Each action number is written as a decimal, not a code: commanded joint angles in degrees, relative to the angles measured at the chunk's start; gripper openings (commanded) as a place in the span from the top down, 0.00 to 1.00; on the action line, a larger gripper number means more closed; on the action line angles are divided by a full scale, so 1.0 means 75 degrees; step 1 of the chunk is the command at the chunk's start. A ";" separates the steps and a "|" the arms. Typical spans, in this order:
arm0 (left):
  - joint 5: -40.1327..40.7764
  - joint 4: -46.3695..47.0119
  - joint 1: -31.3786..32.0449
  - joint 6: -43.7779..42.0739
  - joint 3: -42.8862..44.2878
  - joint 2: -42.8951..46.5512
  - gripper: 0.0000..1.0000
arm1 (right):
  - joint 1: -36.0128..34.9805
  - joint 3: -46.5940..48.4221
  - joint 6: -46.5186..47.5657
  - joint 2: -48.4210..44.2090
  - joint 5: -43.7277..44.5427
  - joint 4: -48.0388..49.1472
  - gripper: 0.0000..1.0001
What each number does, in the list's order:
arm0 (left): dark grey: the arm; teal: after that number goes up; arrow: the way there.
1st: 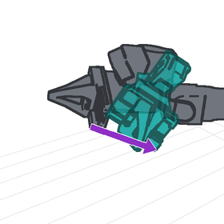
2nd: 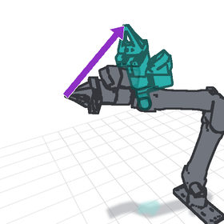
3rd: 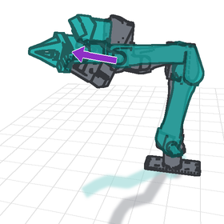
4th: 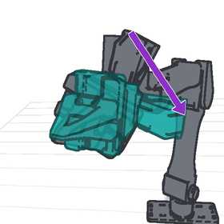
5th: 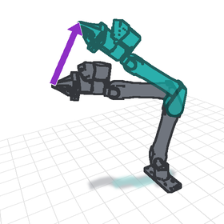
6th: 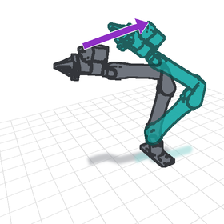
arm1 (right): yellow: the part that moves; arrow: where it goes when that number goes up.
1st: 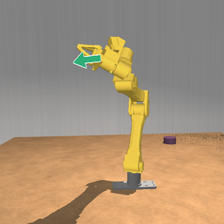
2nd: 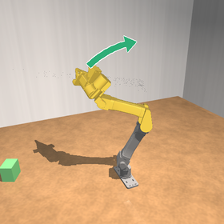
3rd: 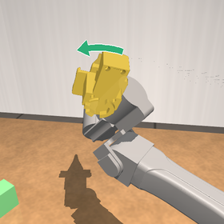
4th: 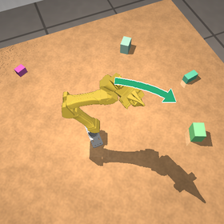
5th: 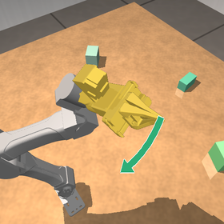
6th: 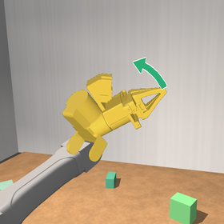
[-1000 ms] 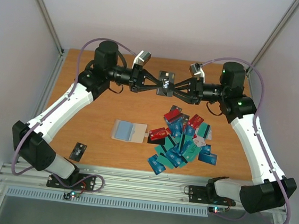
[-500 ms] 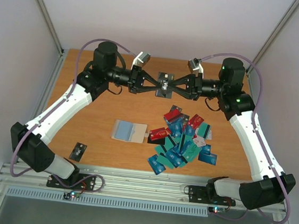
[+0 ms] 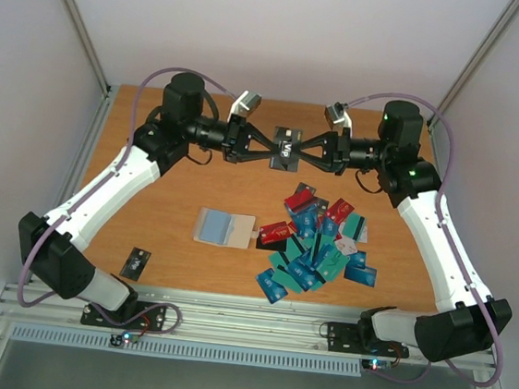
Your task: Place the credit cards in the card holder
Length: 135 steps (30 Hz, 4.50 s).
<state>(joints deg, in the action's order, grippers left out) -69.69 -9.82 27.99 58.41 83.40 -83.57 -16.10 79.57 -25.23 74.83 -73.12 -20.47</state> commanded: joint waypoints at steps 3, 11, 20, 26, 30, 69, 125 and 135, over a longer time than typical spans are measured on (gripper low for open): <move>0.0344 -0.0912 -0.0019 -0.0737 0.0212 0.0032 0.82 | -0.0053 0.0196 0.1022 -0.0050 0.0514 -0.1475 0.99; 0.3020 -0.5270 -0.0493 -0.3766 0.0445 0.0091 0.64 | -0.0579 -0.0552 0.1098 -0.0094 0.1902 -0.1762 0.99; 0.5172 -0.5962 -0.0683 -0.5016 -0.1307 0.0320 0.84 | -0.2023 -0.1326 0.0876 0.0716 0.3346 -0.1038 0.99; 0.6143 -0.5703 -0.0708 -0.5137 -0.2155 0.0023 0.93 | -0.2330 -0.1969 0.1206 0.1390 0.3318 -0.0846 0.99; 0.6594 -0.5520 -0.0719 -0.5254 -0.2363 -0.0396 1.00 | -0.2339 -0.2048 0.1614 0.2058 0.3023 -0.1006 0.99; 0.7558 -0.5635 -0.0720 -0.5895 -0.2188 -0.2722 1.00 | -0.2848 -0.1342 0.3012 0.5167 0.2560 -0.0811 0.99; 0.7683 -0.5903 -0.0720 -0.5473 -0.1819 -0.2391 0.97 | -0.2446 -0.0170 0.2989 0.6657 0.1945 -0.0822 0.99; 0.8178 -0.6250 -0.0748 -0.5429 -0.1754 -0.2311 0.92 | -0.2449 -0.0178 0.2693 0.6727 0.2011 -0.0338 0.99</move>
<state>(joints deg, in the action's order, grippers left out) -11.07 -54.19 22.79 17.56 69.43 -101.93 -34.39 77.95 -3.25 124.03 -58.54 -25.67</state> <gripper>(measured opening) 0.079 0.014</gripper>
